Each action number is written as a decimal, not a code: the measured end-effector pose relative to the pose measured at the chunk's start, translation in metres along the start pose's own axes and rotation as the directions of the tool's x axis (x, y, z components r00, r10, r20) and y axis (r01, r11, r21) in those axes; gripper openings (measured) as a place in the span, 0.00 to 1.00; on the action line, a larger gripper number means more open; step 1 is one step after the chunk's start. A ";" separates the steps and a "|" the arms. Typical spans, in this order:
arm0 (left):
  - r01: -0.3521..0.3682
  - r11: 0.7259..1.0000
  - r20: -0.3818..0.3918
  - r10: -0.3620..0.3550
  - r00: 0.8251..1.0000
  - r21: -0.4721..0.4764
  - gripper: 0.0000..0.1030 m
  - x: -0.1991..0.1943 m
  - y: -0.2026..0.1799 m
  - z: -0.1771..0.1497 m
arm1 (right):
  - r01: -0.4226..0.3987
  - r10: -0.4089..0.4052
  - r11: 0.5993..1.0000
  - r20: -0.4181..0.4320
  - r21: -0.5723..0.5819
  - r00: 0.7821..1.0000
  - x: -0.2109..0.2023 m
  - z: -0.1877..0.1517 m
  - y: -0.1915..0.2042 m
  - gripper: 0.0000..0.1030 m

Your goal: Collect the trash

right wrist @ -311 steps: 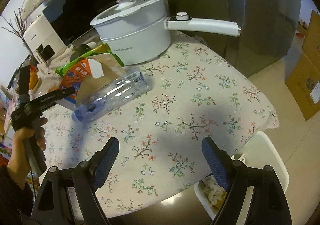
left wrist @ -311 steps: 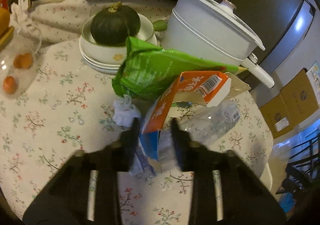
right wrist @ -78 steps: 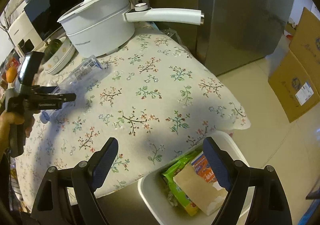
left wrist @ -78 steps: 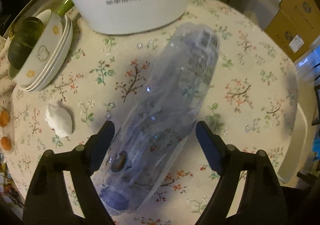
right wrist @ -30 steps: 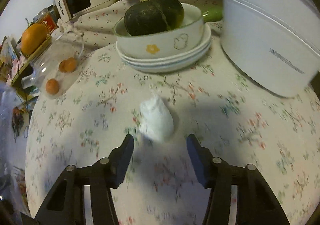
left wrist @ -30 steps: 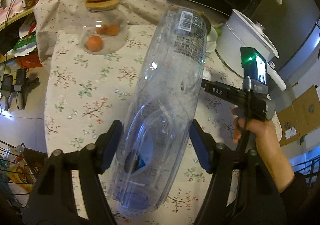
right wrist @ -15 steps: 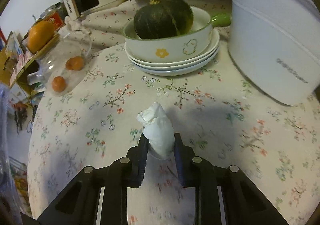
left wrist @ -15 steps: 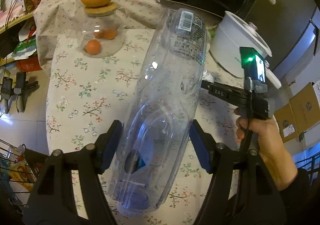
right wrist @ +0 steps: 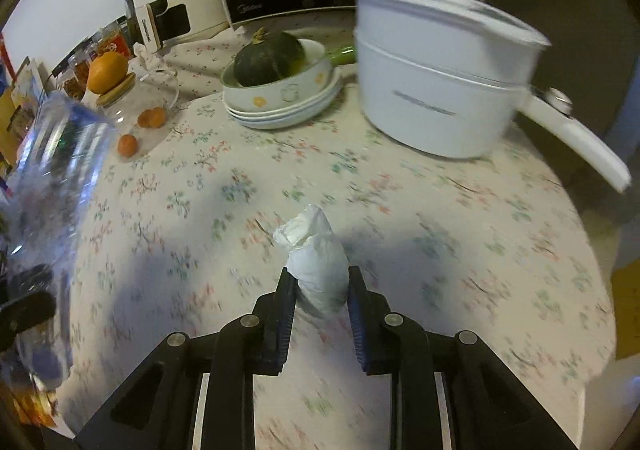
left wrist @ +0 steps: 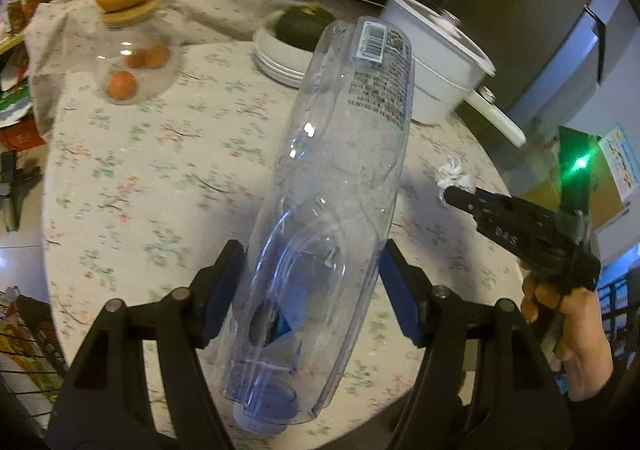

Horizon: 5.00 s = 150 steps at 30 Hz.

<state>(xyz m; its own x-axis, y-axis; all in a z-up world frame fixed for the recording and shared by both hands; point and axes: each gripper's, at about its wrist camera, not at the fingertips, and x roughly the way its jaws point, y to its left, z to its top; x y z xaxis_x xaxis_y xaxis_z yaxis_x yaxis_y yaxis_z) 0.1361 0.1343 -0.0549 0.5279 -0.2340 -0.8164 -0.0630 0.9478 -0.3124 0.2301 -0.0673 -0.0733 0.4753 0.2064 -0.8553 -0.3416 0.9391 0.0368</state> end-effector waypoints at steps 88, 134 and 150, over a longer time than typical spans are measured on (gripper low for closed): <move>0.307 0.798 -0.445 -0.055 0.894 0.518 0.68 0.150 -0.329 -0.126 | 0.177 -0.104 0.847 -0.170 0.502 0.980 -0.138 -0.244 -0.302 0.29; -0.244 0.949 0.417 0.143 0.898 0.199 0.99 -0.092 -0.162 -0.147 | 0.242 -0.307 0.946 0.353 0.217 0.884 -0.246 -0.210 -0.088 0.88; -0.214 0.959 0.431 0.117 0.895 0.185 0.99 -0.096 -0.159 -0.154 | 0.260 -0.331 0.940 0.394 0.223 0.858 -0.246 -0.207 -0.082 0.89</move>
<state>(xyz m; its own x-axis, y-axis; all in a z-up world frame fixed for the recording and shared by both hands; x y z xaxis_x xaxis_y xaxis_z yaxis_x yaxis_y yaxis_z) -0.0350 -0.0270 -0.0018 0.8302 -0.0054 -0.5574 -0.0169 0.9992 -0.0348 -0.0263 -0.2521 0.0273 0.8400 -0.0251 -0.5419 -0.0166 0.9973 -0.0720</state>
